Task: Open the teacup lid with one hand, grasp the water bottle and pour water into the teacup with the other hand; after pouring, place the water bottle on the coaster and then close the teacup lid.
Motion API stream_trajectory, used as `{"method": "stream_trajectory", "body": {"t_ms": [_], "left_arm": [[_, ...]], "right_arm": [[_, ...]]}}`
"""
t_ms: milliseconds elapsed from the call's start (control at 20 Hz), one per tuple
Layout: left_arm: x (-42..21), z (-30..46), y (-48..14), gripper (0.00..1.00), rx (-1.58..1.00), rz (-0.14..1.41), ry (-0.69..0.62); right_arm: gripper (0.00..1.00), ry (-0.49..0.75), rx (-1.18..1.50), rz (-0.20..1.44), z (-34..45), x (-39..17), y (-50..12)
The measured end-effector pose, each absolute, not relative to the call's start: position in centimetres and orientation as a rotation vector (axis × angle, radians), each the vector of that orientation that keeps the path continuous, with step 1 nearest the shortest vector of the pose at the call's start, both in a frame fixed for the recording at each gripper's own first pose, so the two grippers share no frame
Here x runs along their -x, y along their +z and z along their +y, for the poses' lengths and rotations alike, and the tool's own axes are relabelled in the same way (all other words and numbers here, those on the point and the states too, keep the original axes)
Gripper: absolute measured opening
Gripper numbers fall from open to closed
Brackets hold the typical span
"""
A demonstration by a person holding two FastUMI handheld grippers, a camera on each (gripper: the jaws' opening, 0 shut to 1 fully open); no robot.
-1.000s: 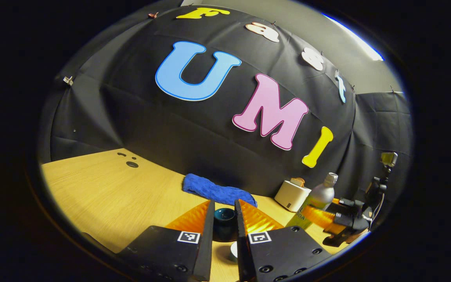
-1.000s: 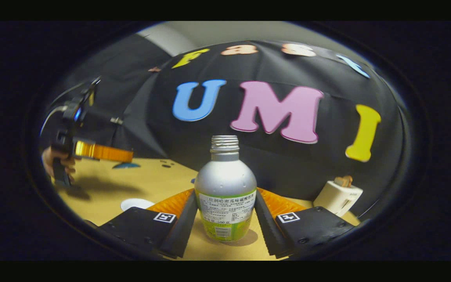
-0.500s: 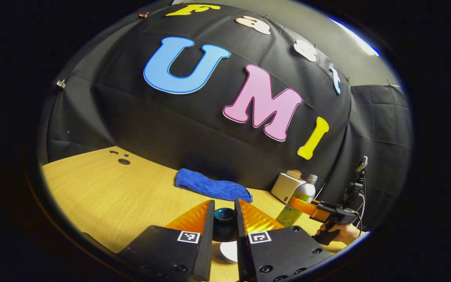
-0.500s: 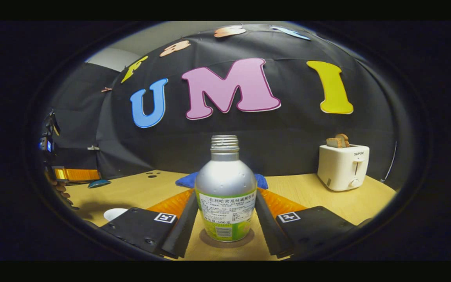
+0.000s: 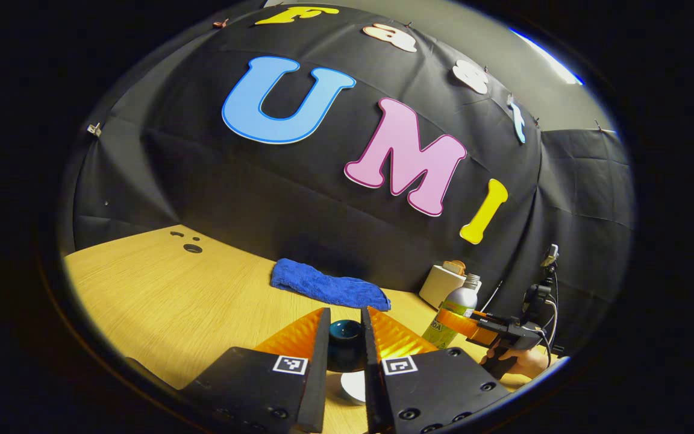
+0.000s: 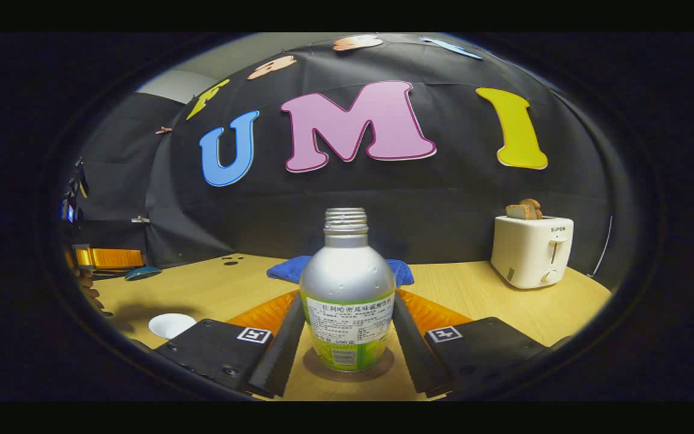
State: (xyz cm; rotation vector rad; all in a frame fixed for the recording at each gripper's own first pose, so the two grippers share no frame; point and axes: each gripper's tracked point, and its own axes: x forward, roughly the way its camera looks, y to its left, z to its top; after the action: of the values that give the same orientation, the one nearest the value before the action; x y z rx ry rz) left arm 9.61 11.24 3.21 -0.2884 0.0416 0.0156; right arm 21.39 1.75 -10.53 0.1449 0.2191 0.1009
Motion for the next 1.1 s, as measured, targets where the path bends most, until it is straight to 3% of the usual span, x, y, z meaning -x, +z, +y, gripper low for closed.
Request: {"method": "stream_trajectory", "body": {"t_ms": [500, 650, 1100], "left_arm": [[-9.8, 10.9, 3.1, 0.3, 0.288, 0.048, 0.009], [-9.8, 10.8, 3.2, 0.3, 0.273, 0.05, 0.01], [-9.9, 8.9, 1.8, 0.3, 0.208, 0.107, -0.064]], "right_arm": [[0.85, 0.108, -0.197, 0.283, 2.0, -20.7, -12.2], [0.97, 0.101, -0.21, 0.307, 1.6, -20.1, -12.7], [0.98, 0.117, -0.222, 0.255, 0.4, -13.2, -10.6]]}}
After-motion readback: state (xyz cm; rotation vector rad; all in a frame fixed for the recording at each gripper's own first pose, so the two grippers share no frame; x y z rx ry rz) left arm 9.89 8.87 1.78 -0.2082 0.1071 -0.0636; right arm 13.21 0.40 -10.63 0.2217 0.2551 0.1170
